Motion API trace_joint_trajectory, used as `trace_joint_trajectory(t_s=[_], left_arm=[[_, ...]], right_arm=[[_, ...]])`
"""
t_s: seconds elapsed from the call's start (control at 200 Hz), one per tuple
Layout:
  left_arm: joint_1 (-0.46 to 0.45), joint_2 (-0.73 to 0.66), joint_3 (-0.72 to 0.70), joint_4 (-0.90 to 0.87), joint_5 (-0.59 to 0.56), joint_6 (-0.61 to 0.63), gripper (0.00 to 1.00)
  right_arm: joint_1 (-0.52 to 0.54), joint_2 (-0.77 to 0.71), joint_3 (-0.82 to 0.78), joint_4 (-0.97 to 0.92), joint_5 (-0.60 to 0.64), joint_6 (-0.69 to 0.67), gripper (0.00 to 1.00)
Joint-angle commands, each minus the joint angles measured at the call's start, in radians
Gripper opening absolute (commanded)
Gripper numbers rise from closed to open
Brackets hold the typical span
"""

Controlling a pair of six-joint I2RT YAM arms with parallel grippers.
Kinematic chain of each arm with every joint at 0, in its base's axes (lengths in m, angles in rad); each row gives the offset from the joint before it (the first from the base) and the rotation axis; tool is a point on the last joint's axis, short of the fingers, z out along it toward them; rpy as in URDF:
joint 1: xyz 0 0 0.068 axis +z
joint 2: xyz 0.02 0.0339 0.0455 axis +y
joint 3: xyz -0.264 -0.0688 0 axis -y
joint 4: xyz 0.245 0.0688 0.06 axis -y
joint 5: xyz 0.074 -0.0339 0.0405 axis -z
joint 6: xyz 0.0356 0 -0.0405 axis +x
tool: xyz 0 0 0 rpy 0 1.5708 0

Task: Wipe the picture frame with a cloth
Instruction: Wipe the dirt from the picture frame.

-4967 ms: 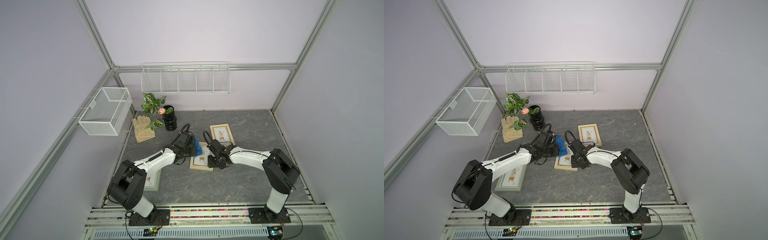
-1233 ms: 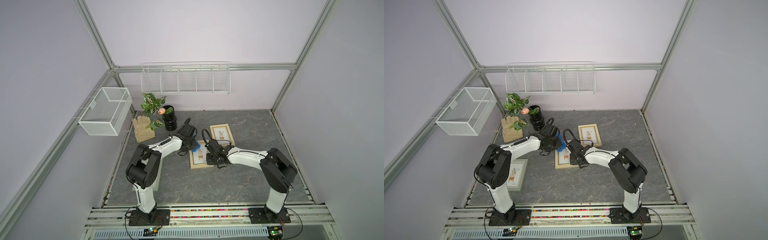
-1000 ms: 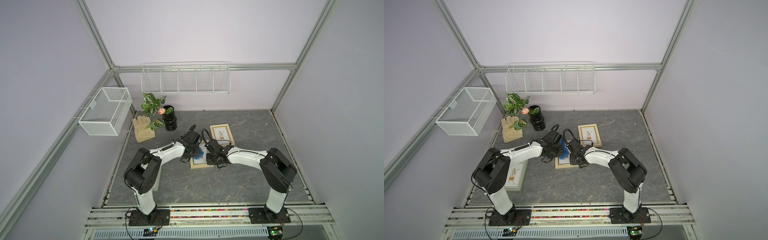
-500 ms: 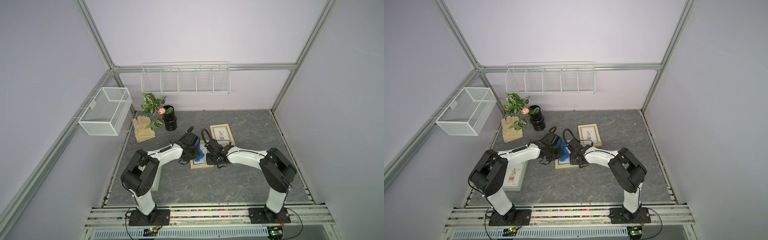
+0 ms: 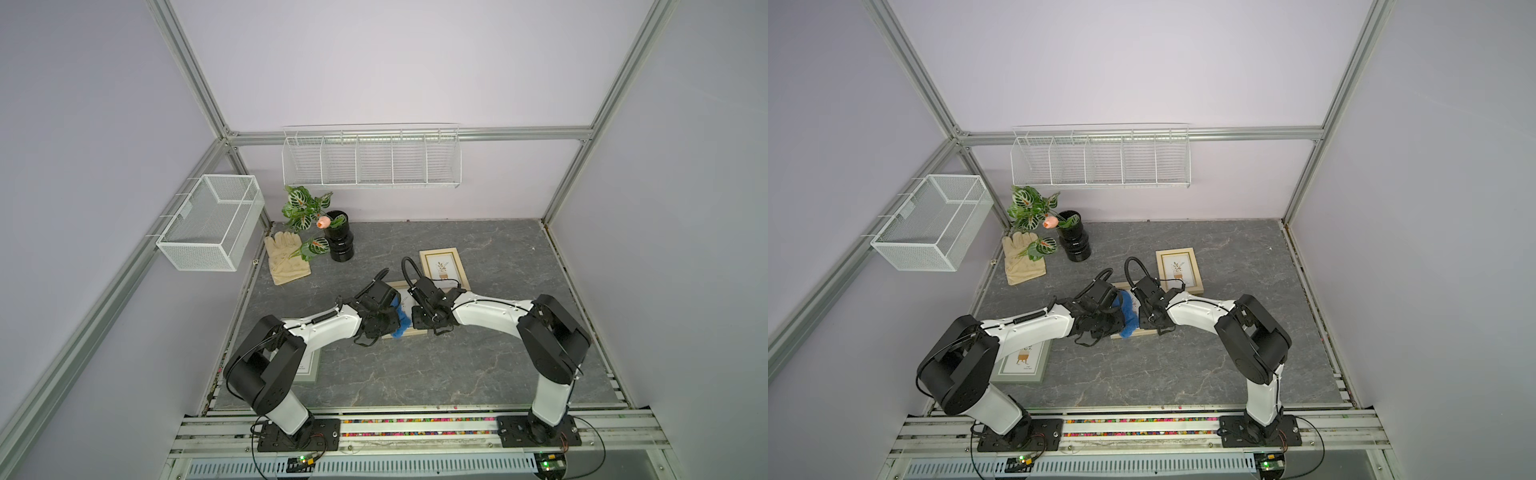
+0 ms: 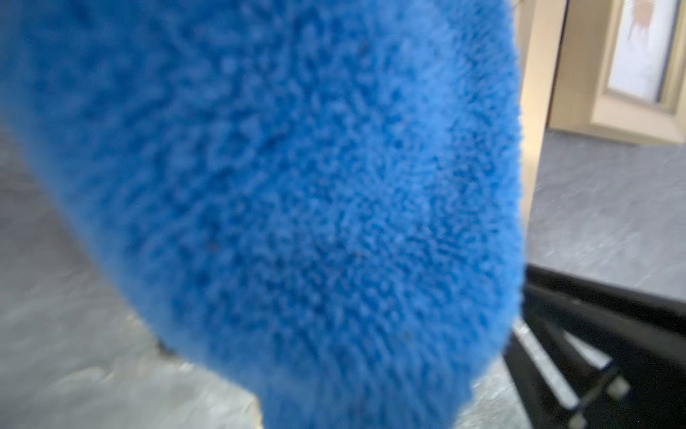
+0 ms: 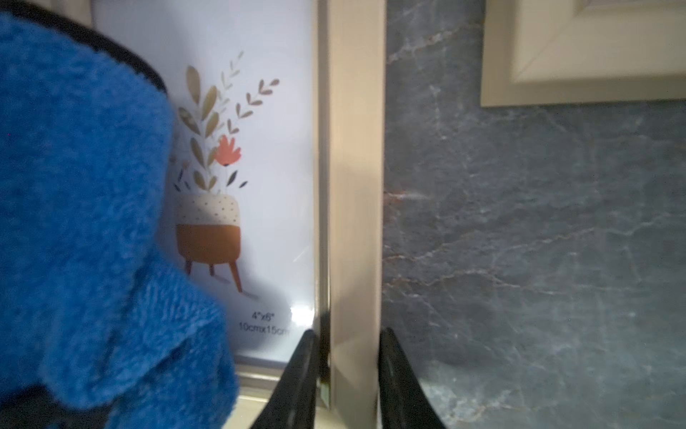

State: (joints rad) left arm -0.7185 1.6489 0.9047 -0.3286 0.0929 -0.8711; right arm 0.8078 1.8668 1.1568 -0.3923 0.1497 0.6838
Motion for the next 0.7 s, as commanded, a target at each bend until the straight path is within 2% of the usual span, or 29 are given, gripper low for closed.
trace_joint_trajectory(t_s=[0.0, 0.18, 0.355, 0.495, 0.695], left_arm=[[0.004, 0.125, 0.027, 0.021, 0.078, -0.012, 0.00], [-0.046, 0.144, 0.032, 0.099, 0.132, -0.082, 0.00], [0.018, 0.000, -0.098, -0.041, 0.020, -0.040, 0.00], [0.044, -0.089, -0.109, -0.179, -0.062, 0.024, 0.00], [-0.035, -0.030, -0.037, -0.137, -0.025, -0.003, 0.00]], right_arm=[[-0.001, 0.051, -0.043, -0.079, 0.001, 0.025, 0.27], [0.005, 0.061, -0.034, -0.070, -0.013, 0.035, 0.26], [0.001, 0.052, -0.046, -0.078, 0.016, 0.034, 0.25], [0.000, 0.054, -0.051, -0.076, 0.018, 0.034, 0.25], [0.000, 0.060, -0.052, -0.065, 0.014, 0.040, 0.25]])
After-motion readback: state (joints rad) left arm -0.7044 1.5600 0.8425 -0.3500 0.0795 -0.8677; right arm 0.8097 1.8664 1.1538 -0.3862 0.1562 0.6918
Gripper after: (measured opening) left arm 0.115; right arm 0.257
